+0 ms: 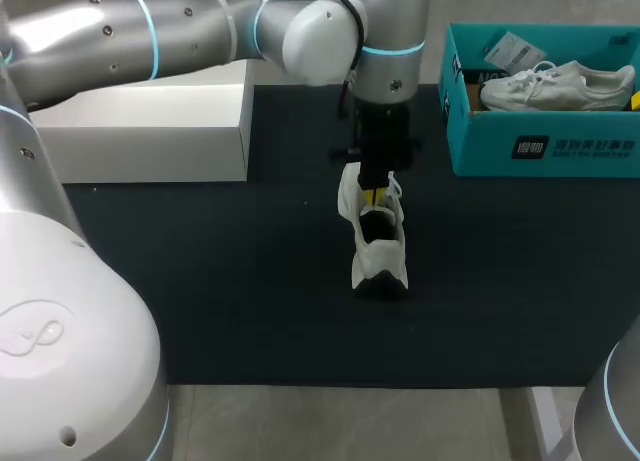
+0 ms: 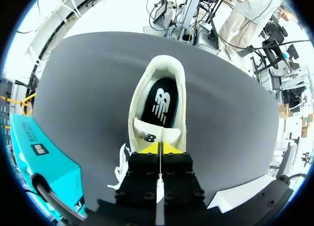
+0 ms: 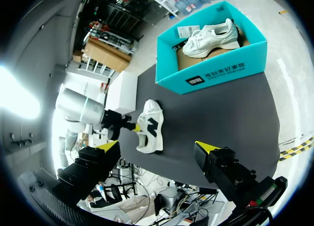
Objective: Take the shoe out of the shoebox, open the shoe tongue, remove and reinsert the insole, then place the shoe into the shoebox
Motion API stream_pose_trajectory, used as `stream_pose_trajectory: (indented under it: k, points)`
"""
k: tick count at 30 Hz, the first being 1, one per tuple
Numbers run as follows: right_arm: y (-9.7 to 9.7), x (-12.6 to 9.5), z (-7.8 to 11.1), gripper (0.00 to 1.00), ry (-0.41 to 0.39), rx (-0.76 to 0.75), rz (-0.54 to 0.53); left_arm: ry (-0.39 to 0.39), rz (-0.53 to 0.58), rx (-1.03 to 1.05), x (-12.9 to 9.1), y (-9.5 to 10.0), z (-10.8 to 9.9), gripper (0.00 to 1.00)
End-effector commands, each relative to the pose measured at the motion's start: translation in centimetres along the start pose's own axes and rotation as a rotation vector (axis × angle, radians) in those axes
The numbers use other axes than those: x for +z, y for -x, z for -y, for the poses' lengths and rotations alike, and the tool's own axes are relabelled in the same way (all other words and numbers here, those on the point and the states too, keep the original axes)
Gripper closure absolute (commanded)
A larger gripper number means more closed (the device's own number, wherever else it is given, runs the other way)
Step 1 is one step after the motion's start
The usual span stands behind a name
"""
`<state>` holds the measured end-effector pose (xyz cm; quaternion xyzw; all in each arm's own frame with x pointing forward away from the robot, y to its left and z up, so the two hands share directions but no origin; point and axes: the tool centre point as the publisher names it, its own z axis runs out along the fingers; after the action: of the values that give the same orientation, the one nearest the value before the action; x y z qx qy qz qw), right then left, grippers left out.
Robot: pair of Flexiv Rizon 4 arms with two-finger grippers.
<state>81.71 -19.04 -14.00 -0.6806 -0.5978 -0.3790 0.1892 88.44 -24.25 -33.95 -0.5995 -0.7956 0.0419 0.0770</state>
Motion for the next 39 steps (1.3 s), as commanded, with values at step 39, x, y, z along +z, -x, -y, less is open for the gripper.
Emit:
stream_pose_trajectory:
  k: [39]
  points:
    - [0.0,0.0,0.1,0.0,0.001,0.001,0.002,-0.112,0.102,-1.263,-4.4,-5.7,8.3,1.0]
